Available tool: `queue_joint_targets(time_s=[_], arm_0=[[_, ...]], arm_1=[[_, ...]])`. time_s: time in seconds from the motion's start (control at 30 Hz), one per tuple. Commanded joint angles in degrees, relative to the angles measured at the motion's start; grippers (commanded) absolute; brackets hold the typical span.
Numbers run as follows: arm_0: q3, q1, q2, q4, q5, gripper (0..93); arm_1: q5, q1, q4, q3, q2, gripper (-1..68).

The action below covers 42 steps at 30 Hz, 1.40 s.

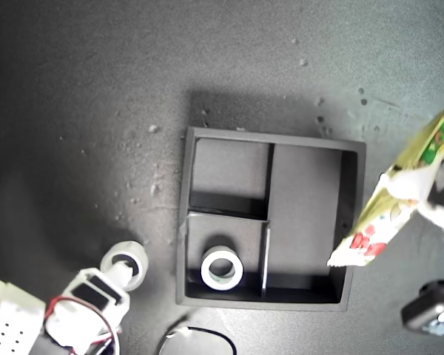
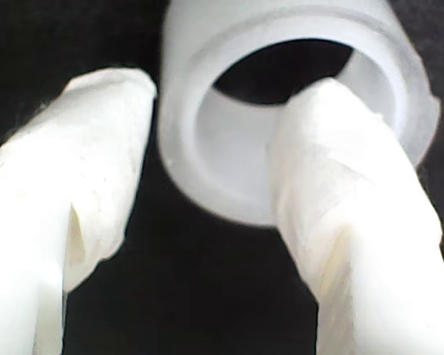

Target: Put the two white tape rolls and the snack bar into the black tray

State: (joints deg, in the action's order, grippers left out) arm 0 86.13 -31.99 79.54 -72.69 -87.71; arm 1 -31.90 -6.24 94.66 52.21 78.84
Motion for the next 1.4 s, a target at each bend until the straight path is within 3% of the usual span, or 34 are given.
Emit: queue_joint_targets(time_s=[0.0,0.23,0.4,0.6,0.73,0.87,0.93,1.13,1.23,1.27,1.37], arm_0=[[-2.64,0.44,-1.05,0.62,0.09,12.1],[-2.99,1.32,-6.59,0.62,-1.32,12.3],[-4.13,1.76,-8.17,0.44,-1.49,1.1],[-10.02,3.96,1.93,-19.34,-2.20,0.1],[-20.13,9.76,9.40,-30.23,5.54,0.1],[-35.42,17.14,8.00,-31.55,19.60,0.1],[-42.54,20.74,3.78,-31.64,24.70,0.1],[-68.73,26.72,-20.04,-31.99,32.78,0.1],[-77.43,27.33,-30.59,-32.08,33.40,0.1],[-78.05,27.42,-32.78,-32.17,33.05,0.1],[-78.57,27.69,-38.06,-32.17,31.90,0.1]], arm_1=[[1.32,-2.37,-1.05,-6.68,-3.69,-0.4],[1.49,-3.43,-2.64,-12.04,-16.70,-0.4],[-0.26,-2.20,-12.39,-3.08,-17.58,-0.4],[-0.88,-2.46,-14.77,-8.53,-24.79,-0.2],[-1.49,-3.08,-14.94,-10.28,-26.54,14.5],[-1.76,-3.43,-11.69,-11.43,-26.63,31.6],[-1.85,-3.08,-6.94,-14.77,-26.63,34.7],[-2.02,-2.99,7.56,-31.46,-26.63,34.5],[-4.75,-1.41,8.53,-31.64,-23.20,32.8],[-6.50,-0.26,8.53,-30.94,-21.80,31.0],[-15.47,5.27,8.53,-29.62,-17.67,12.0]])
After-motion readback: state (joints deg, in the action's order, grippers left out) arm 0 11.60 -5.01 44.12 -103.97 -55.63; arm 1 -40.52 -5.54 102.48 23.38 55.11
